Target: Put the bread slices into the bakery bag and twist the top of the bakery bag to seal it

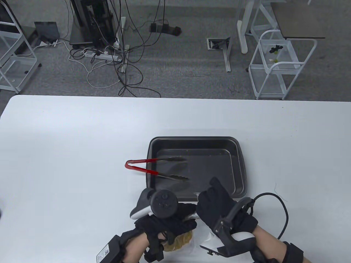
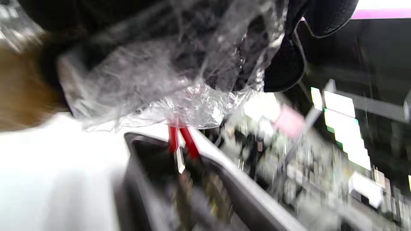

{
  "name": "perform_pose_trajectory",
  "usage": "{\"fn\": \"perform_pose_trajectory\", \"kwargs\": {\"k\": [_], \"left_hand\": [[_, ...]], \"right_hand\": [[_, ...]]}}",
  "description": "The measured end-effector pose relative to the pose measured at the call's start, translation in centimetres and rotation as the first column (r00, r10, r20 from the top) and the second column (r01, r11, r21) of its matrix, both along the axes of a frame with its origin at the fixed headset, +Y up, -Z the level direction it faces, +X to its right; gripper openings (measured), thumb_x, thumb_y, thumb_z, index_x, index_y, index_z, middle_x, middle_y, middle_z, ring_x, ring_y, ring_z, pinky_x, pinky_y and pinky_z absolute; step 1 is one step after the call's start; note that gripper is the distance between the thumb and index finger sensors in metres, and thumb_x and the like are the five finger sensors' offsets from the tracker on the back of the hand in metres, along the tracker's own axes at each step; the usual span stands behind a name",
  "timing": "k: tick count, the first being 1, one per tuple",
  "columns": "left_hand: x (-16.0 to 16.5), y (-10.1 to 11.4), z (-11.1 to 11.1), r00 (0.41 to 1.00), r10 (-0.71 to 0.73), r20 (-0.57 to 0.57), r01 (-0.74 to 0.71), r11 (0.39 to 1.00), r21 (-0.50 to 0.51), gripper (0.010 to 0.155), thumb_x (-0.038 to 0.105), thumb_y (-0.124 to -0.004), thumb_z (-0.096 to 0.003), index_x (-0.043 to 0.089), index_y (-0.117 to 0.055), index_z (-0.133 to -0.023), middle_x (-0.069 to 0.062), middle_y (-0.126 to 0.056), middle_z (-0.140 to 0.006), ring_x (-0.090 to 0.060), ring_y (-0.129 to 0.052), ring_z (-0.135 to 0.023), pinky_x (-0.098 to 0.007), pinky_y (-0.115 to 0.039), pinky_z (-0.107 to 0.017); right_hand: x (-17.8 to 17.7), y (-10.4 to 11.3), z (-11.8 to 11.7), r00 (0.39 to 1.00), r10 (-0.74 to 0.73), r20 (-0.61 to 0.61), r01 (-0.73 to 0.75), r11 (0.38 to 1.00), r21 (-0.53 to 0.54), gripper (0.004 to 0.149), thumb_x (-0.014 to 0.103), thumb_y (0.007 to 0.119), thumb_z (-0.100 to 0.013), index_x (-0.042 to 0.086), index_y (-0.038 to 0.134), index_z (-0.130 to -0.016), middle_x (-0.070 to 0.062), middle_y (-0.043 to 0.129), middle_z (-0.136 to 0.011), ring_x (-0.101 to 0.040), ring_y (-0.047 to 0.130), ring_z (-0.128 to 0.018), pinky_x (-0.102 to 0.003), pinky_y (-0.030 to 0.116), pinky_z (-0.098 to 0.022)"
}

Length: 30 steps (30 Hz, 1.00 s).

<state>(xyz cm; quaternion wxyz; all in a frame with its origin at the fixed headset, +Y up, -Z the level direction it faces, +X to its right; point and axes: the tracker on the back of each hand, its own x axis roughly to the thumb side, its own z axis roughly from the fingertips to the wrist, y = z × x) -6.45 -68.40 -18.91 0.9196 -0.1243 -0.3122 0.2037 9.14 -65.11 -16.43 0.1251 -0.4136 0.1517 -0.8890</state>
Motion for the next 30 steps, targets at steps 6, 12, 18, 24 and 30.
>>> {"fn": "perform_pose_trajectory", "kwargs": {"k": [6, 12, 18, 24, 30], "left_hand": [[1.5, -0.1, 3.4, 0.975, -0.158, -0.158, 0.214, 0.865, 0.454, 0.055, 0.054, -0.083, -0.0486, 0.034, -0.068, -0.098, 0.011, -0.092, -0.085, -0.019, -0.097, -0.083, -0.059, -0.051, -0.086], [2.7, -1.4, 5.8, 0.925, -0.207, -0.318, 0.376, 0.62, 0.689, 0.052, 0.054, -0.077, -0.0492, 0.038, -0.067, -0.097, 0.012, -0.091, -0.083, -0.017, -0.096, -0.081, -0.058, -0.051, -0.086], [3.3, -1.7, 7.4, 0.881, -0.152, -0.449, 0.47, 0.407, 0.783, 0.061, 0.056, -0.069, -0.0505, 0.037, -0.048, -0.105, 0.013, -0.086, -0.083, -0.016, -0.094, -0.08, -0.059, -0.049, -0.086], [3.2, -2.2, 7.4, 0.905, -0.225, -0.361, 0.425, 0.447, 0.787, 0.053, 0.053, -0.066, -0.0495, 0.044, -0.053, -0.101, 0.011, -0.088, -0.083, -0.016, -0.098, -0.078, -0.058, -0.056, -0.086], [2.5, -2.2, 5.8, 0.875, -0.293, -0.386, 0.481, 0.622, 0.618, 0.049, 0.053, -0.066, -0.0509, 0.04, -0.062, -0.098, 0.012, -0.092, -0.079, -0.015, -0.101, -0.074, -0.054, -0.061, -0.086]], "right_hand": [[1.7, -0.9, -3.1, 0.942, -0.206, 0.266, 0.331, 0.715, -0.616, 0.042, 0.031, 0.085, -0.035, -0.002, 0.098, -0.058, -0.024, 0.101, -0.062, -0.045, 0.097, -0.046, -0.071, 0.059, -0.062], [3.5, -4.5, -4.6, 0.809, -0.265, 0.525, 0.571, 0.144, -0.808, 0.043, 0.031, 0.085, -0.037, -0.004, 0.098, -0.057, -0.026, 0.101, -0.06, -0.046, 0.097, -0.043, -0.07, 0.06, -0.06], [3.3, -9.8, -4.9, 0.735, -0.296, 0.61, 0.361, -0.59, -0.722, 0.043, 0.031, 0.082, -0.041, -0.005, 0.096, -0.06, -0.027, 0.101, -0.06, -0.046, 0.098, -0.042, -0.07, 0.061, -0.06], [3.1, -11.1, -4.9, 0.805, -0.26, 0.533, 0.291, -0.609, -0.738, 0.045, 0.034, 0.081, -0.042, -0.004, 0.096, -0.061, -0.027, 0.101, -0.06, -0.045, 0.1, -0.041, -0.069, 0.063, -0.06], [4.5, -9.0, -5.2, 0.796, -0.174, 0.58, 0.496, -0.363, -0.789, 0.062, 0.042, 0.08, -0.048, -0.007, 0.078, -0.086, -0.035, 0.083, -0.083, -0.053, 0.088, -0.06, -0.073, 0.051, -0.062]]}}
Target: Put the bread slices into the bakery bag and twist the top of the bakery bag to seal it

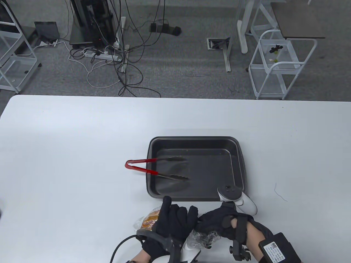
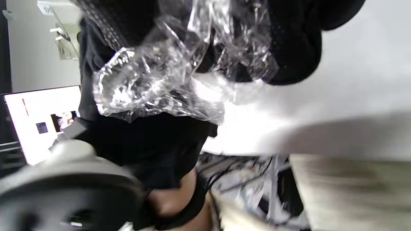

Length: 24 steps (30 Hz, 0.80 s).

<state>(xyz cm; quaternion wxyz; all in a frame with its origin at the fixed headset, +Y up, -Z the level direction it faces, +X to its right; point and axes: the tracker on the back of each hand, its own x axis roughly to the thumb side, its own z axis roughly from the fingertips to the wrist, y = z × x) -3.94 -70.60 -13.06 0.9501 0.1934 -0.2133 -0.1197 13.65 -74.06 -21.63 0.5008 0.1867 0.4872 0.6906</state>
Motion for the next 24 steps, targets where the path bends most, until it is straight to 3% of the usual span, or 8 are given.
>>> {"fn": "perform_pose_trajectory", "kwargs": {"k": [5, 7, 9, 12, 15, 18, 21, 24], "left_hand": [[-3.8, 0.0, -3.5, 0.955, 0.289, -0.069, -0.295, 0.9, -0.32, 0.049, 0.053, -0.066, -0.0527, 0.038, -0.062, -0.099, 0.012, -0.093, -0.079, -0.015, -0.101, -0.074, -0.054, -0.061, -0.086], [-5.7, -0.2, -5.2, 0.897, 0.425, -0.123, -0.43, 0.769, -0.472, 0.05, 0.053, -0.066, -0.0532, 0.037, -0.062, -0.1, 0.012, -0.092, -0.079, -0.015, -0.101, -0.075, -0.054, -0.061, -0.086], [-7.6, -0.9, -6.9, 0.787, 0.582, -0.204, -0.561, 0.54, -0.627, 0.05, 0.053, -0.066, -0.0545, 0.035, -0.061, -0.101, 0.011, -0.092, -0.08, -0.015, -0.1, -0.075, -0.055, -0.061, -0.085], [-9.3, -3.2, -9.0, 0.585, 0.738, -0.336, -0.594, 0.107, -0.798, 0.051, 0.052, -0.066, -0.056, 0.033, -0.061, -0.102, 0.01, -0.091, -0.081, -0.016, -0.099, -0.076, -0.054, -0.06, -0.085], [-9.4, -6.2, -10.3, 0.422, 0.785, -0.453, -0.417, -0.276, -0.866, 0.051, 0.052, -0.065, -0.0567, 0.032, -0.059, -0.103, 0.01, -0.091, -0.081, -0.016, -0.099, -0.076, -0.051, -0.058, -0.087], [-8.6, -7.9, -10.5, 0.372, 0.772, -0.515, -0.263, -0.444, -0.856, 0.052, 0.053, -0.065, -0.0563, 0.03, -0.061, -0.103, 0.01, -0.092, -0.079, -0.016, -0.1, -0.074, -0.053, -0.06, -0.085], [-7.4, -8.4, -10.1, 0.337, 0.782, -0.524, -0.087, -0.528, -0.845, 0.053, 0.053, -0.065, -0.0551, 0.027, -0.064, -0.101, 0.01, -0.096, -0.074, -0.016, -0.103, -0.068, -0.052, -0.065, -0.082], [-6.5, -8.3, -9.6, 0.349, 0.795, -0.496, -0.006, -0.527, -0.85, 0.054, 0.053, -0.064, -0.053, 0.025, -0.068, -0.099, 0.011, -0.099, -0.067, -0.015, -0.106, -0.062, -0.051, -0.069, -0.079]], "right_hand": [[1.8, 4.1, -0.2, 0.99, -0.061, 0.129, 0.026, 0.965, 0.26, 0.091, 0.053, 0.077, -0.049, -0.002, 0.035, -0.109, -0.038, 0.051, -0.103, -0.061, 0.07, -0.081, -0.075, 0.042, -0.064], [2.1, 6.0, 0.2, 0.981, -0.132, 0.144, 0.069, 0.923, 0.379, 0.097, 0.053, 0.079, -0.048, 0.006, 0.021, -0.11, -0.039, 0.036, -0.108, -0.066, 0.056, -0.089, -0.077, 0.037, -0.064], [2.0, 7.9, 0.8, 0.985, -0.123, 0.122, 0.039, 0.845, 0.534, 0.102, 0.052, 0.082, -0.046, 0.014, 0.01, -0.108, -0.037, 0.022, -0.111, -0.069, 0.041, -0.094, -0.078, 0.033, -0.065], [0.8, 9.6, 1.9, 0.996, 0.049, 0.071, -0.087, 0.605, 0.792, 0.11, 0.053, 0.085, -0.042, 0.021, 0.0, -0.104, -0.035, 0.012, -0.111, -0.07, 0.032, -0.097, -0.078, 0.031, -0.066], [-1.3, 9.9, 3.2, 0.96, 0.266, 0.088, -0.157, 0.253, 0.955, 0.115, 0.053, 0.088, -0.039, 0.024, -0.006, -0.099, -0.033, 0.004, -0.109, -0.068, 0.026, -0.099, -0.077, 0.03, -0.068], [-3.3, 9.4, 4.9, 0.907, 0.385, 0.172, -0.11, -0.179, 0.978, 0.117, 0.051, 0.091, -0.035, 0.026, -0.004, -0.099, -0.031, 0.004, -0.108, -0.065, 0.025, -0.1, -0.076, 0.03, -0.069], [-5.1, 7.9, 7.1, 0.784, 0.478, 0.396, 0.099, -0.726, 0.68, 0.118, 0.052, 0.091, -0.031, 0.027, -0.003, -0.097, -0.029, 0.005, -0.109, -0.062, 0.028, -0.102, -0.074, 0.034, -0.071], [-6.1, 6.8, 8.2, 0.782, 0.468, 0.411, 0.28, -0.853, 0.439, 0.119, 0.059, 0.088, -0.028, 0.022, -0.001, -0.098, -0.03, 0.014, -0.108, -0.059, 0.039, -0.1, -0.071, 0.044, -0.069]]}}
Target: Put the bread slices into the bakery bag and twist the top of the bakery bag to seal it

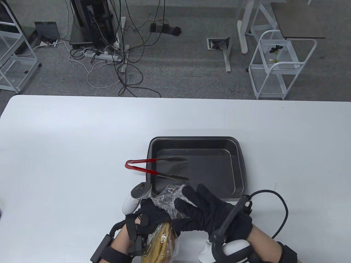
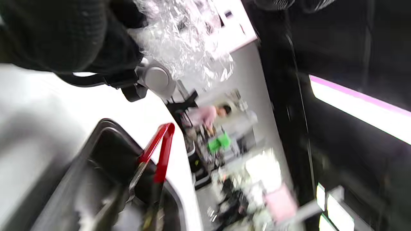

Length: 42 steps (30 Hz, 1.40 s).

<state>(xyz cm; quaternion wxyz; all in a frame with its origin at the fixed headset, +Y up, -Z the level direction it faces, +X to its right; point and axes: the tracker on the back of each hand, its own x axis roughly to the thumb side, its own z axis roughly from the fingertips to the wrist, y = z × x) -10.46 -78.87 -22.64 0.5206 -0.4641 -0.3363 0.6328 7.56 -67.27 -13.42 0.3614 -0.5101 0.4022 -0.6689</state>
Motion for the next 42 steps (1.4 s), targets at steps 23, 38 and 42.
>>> {"fn": "perform_pose_trajectory", "kwargs": {"k": [23, 38, 42], "left_hand": [[3.1, 1.6, 2.7, 0.979, 0.108, 0.174, -0.116, 0.993, 0.034, 0.059, 0.048, -0.079, -0.05, 0.019, -0.071, -0.101, 0.004, -0.099, -0.078, -0.022, -0.103, -0.074, -0.062, -0.058, -0.08], [2.5, 8.4, 5.9, 0.626, -0.255, -0.737, 0.775, 0.102, 0.624, 0.057, 0.056, -0.085, -0.0464, 0.03, -0.072, -0.096, 0.011, -0.096, -0.081, -0.019, -0.1, -0.076, -0.059, -0.053, -0.084], [3.7, 8.3, 7.5, 0.484, -0.087, -0.871, 0.85, -0.19, 0.492, 0.058, 0.057, -0.084, -0.0454, 0.033, -0.071, -0.096, 0.011, -0.095, -0.082, -0.019, -0.101, -0.075, -0.058, -0.052, -0.085]], "right_hand": [[-1.7, 1.3, 2.1, 0.996, -0.025, -0.085, 0.003, 0.968, -0.251, 0.056, 0.029, 0.092, -0.032, 0.009, 0.078, -0.082, -0.015, 0.102, -0.06, -0.026, 0.108, -0.027, -0.056, 0.078, -0.057], [-0.1, 0.7, -3.5, 0.857, -0.045, 0.513, 0.488, 0.393, -0.779, 0.049, 0.031, 0.083, -0.035, -0.004, 0.088, -0.069, -0.016, 0.107, -0.042, -0.025, 0.106, -0.009, -0.055, 0.084, -0.048], [0.6, 0.2, -4.7, 0.737, -0.014, 0.676, 0.667, 0.175, -0.724, 0.049, 0.031, 0.083, -0.035, -0.005, 0.089, -0.069, -0.017, 0.107, -0.041, -0.025, 0.106, -0.008, -0.054, 0.084, -0.046]]}}
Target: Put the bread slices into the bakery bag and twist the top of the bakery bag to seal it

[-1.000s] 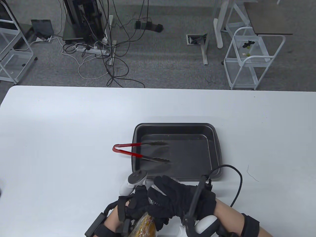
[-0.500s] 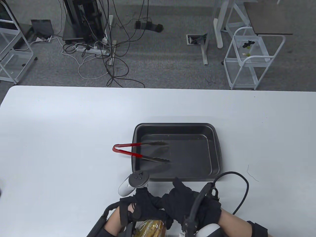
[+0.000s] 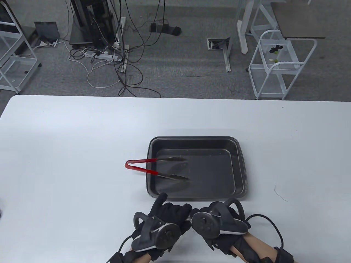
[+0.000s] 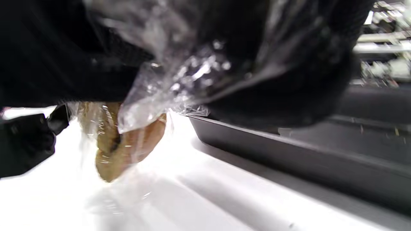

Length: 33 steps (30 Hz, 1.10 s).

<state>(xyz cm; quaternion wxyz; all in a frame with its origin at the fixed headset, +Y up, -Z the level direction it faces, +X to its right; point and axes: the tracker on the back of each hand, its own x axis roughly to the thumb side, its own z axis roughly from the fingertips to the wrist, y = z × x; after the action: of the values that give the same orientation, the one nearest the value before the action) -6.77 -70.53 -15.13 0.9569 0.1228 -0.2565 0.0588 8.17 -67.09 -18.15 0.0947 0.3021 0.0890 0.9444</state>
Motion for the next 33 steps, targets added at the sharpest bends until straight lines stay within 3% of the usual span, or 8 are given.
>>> {"fn": "perform_pose_trajectory", "kwargs": {"k": [4, 9, 10, 17, 20, 24, 27, 33], "left_hand": [[1.4, -0.1, 1.7, 0.981, -0.14, -0.131, 0.171, 0.95, 0.262, 0.054, 0.058, -0.079, -0.0468, 0.035, -0.071, -0.095, 0.011, -0.094, -0.081, -0.019, -0.101, -0.075, -0.058, -0.052, -0.085], [2.3, 0.2, 3.0, 0.963, -0.14, -0.23, 0.226, 0.886, 0.406, 0.051, 0.056, -0.077, -0.0483, 0.036, -0.071, -0.095, 0.008, -0.093, -0.082, -0.021, -0.1, -0.075, -0.058, -0.051, -0.084], [2.4, 0.2, 3.1, 0.96, -0.145, -0.241, 0.236, 0.882, 0.409, 0.049, 0.055, -0.077, -0.0489, 0.036, -0.072, -0.094, 0.007, -0.094, -0.082, -0.022, -0.1, -0.074, -0.059, -0.051, -0.084], [2.0, -0.7, 1.7, 0.967, -0.191, -0.169, 0.216, 0.965, 0.147, 0.047, 0.051, -0.07, -0.0507, 0.032, -0.074, -0.093, 0.004, -0.095, -0.078, -0.023, -0.102, -0.07, -0.064, -0.054, -0.084], [1.0, -1.0, 0.9, 0.979, -0.159, -0.13, 0.166, 0.985, 0.048, 0.047, 0.051, -0.069, -0.0507, 0.031, -0.074, -0.093, 0.004, -0.096, -0.077, -0.022, -0.103, -0.069, -0.063, -0.054, -0.084], [-1.2, -1.8, -1.3, 0.993, 0.075, -0.096, -0.099, 0.954, -0.284, 0.047, 0.051, -0.07, -0.0517, 0.03, -0.074, -0.094, 0.004, -0.096, -0.077, -0.022, -0.102, -0.07, -0.063, -0.054, -0.084], [-3.3, -2.8, -3.3, 0.953, 0.289, -0.093, -0.294, 0.795, -0.531, 0.048, 0.051, -0.069, -0.052, 0.029, -0.073, -0.094, 0.004, -0.095, -0.078, -0.022, -0.101, -0.071, -0.063, -0.053, -0.084], [-5.6, -6.1, -6.3, 0.703, 0.695, -0.15, -0.415, 0.23, -0.88, 0.049, 0.051, -0.068, -0.0545, 0.027, -0.07, -0.097, 0.003, -0.094, -0.079, -0.023, -0.1, -0.071, -0.062, -0.048, -0.086]], "right_hand": [[1.5, -0.9, -1.4, 0.962, -0.192, 0.194, 0.246, 0.917, -0.312, 0.049, 0.03, 0.083, -0.036, -0.006, 0.089, -0.068, -0.017, 0.107, -0.04, -0.025, 0.106, -0.007, -0.053, 0.084, -0.046], [3.7, -4.3, -2.9, 0.791, -0.366, 0.491, 0.608, 0.373, -0.701, 0.05, 0.029, 0.083, -0.038, -0.013, 0.086, -0.066, -0.02, 0.106, -0.04, -0.026, 0.106, -0.006, -0.053, 0.084, -0.045], [3.8, -4.5, -3.1, 0.788, -0.37, 0.492, 0.608, 0.35, -0.713, 0.05, 0.029, 0.084, -0.038, -0.013, 0.087, -0.066, -0.021, 0.106, -0.039, -0.027, 0.105, -0.006, -0.054, 0.083, -0.044], [3.1, -2.3, -3.1, 0.94, -0.217, 0.263, 0.332, 0.762, -0.557, 0.061, 0.036, 0.087, -0.041, -0.007, 0.077, -0.083, -0.024, 0.1, -0.059, -0.036, 0.106, -0.027, -0.06, 0.075, -0.052], [3.0, -1.2, -2.9, 0.947, -0.21, 0.242, 0.305, 0.817, -0.489, 0.073, 0.039, 0.087, -0.041, -0.006, 0.064, -0.094, -0.028, 0.092, -0.072, -0.04, 0.104, -0.041, -0.064, 0.068, -0.056], [3.9, 0.0, -3.0, 0.934, -0.293, 0.203, 0.356, 0.797, -0.488, 0.09, 0.047, 0.083, -0.042, -0.004, 0.042, -0.103, -0.035, 0.073, -0.091, -0.051, 0.094, -0.062, -0.069, 0.059, -0.06], [4.9, 1.2, -3.0, 0.915, -0.374, 0.151, 0.4, 0.79, -0.464, 0.101, 0.053, 0.081, -0.042, 0.004, 0.021, -0.107, -0.037, 0.048, -0.105, -0.064, 0.07, -0.084, -0.076, 0.044, -0.064], [5.6, 3.4, -2.0, 0.897, -0.44, -0.051, 0.404, 0.86, -0.312, 0.114, 0.055, 0.087, -0.038, 0.021, -0.002, -0.101, -0.034, 0.013, -0.11, -0.069, 0.031, -0.098, -0.077, 0.031, -0.067]]}}
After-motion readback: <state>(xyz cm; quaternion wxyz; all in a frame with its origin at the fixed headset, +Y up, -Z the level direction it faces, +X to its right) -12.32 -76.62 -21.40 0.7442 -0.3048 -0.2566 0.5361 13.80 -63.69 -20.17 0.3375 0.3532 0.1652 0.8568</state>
